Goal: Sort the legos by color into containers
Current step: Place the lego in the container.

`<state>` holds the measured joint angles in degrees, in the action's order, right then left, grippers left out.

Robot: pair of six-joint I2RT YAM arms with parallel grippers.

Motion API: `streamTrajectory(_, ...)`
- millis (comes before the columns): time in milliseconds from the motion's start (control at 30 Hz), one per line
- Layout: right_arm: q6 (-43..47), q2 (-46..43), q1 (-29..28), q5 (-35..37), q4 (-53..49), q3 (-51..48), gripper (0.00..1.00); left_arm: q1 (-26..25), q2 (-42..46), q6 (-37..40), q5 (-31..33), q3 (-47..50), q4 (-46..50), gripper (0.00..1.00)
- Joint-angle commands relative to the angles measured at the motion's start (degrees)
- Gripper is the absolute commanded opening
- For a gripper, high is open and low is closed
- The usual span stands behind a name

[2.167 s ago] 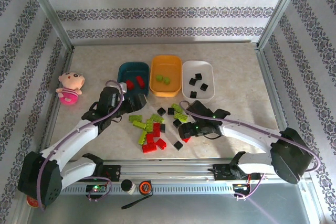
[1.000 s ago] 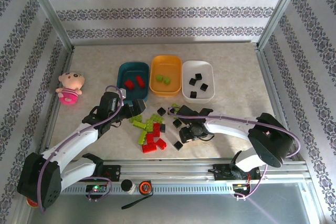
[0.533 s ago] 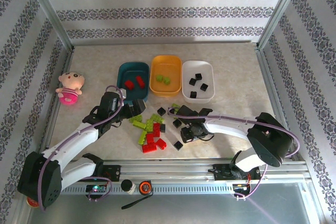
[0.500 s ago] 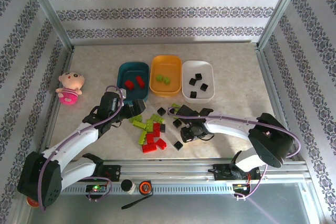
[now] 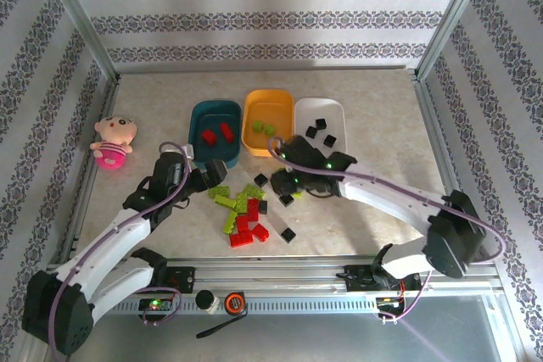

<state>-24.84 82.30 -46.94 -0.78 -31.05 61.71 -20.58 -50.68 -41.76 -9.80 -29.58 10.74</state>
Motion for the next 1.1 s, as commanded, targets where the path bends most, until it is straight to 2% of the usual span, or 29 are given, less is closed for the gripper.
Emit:
streamTrajectory(0,4.1,7.9,1.4,-3.5,7.3,8.6,0.46,-0.5,3.9,-0.6,4.9,-0.6,6.5,0.99)
streamTrajectory(233,3.6,29.8,2.9,-10.5,9.5,32.2,0.46,-0.3,12.7,-1.3,6.3,1.8,10.5,1.00)
streamTrajectory(400,2.0,42.9,3.0,-11.6,6.1,48.2,0.48,-0.3,13.3,-1.6,4.7,2.7,11.5,1.00)
streamTrajectory(500,0.9,47.9,3.4,-11.4,4.6,54.1,0.55,-0.3,13.2,-0.7,4.0,2.2,12.3,1.00)
streamTrajectory(600,-0.6,50.4,4.1,-11.4,4.1,57.1,0.69,-0.3,12.6,0.0,3.1,1.8,12.5,1.00)
streamTrajectory(700,-2.1,49.8,4.7,-11.9,5.4,56.6,0.74,-0.4,11.2,0.4,1.6,1.6,11.9,1.00)
streamTrajectory(800,-2.5,46.6,5.0,-11.5,7.1,53.3,0.75,-0.4,9.2,1.0,-0.5,1.1,11.1,1.00)
streamTrajectory(967,-4.7,36.5,6.4,-10.7,14.4,38.6,0.76,-2.0,4.9,2.7,-4.0,-0.8,10.0,0.97)
streamTrajectory(1067,-5.9,30.1,7.7,-9.7,18.1,28.5,0.75,-6.3,0.7,4.0,-3.6,-3.0,10.6,0.94)
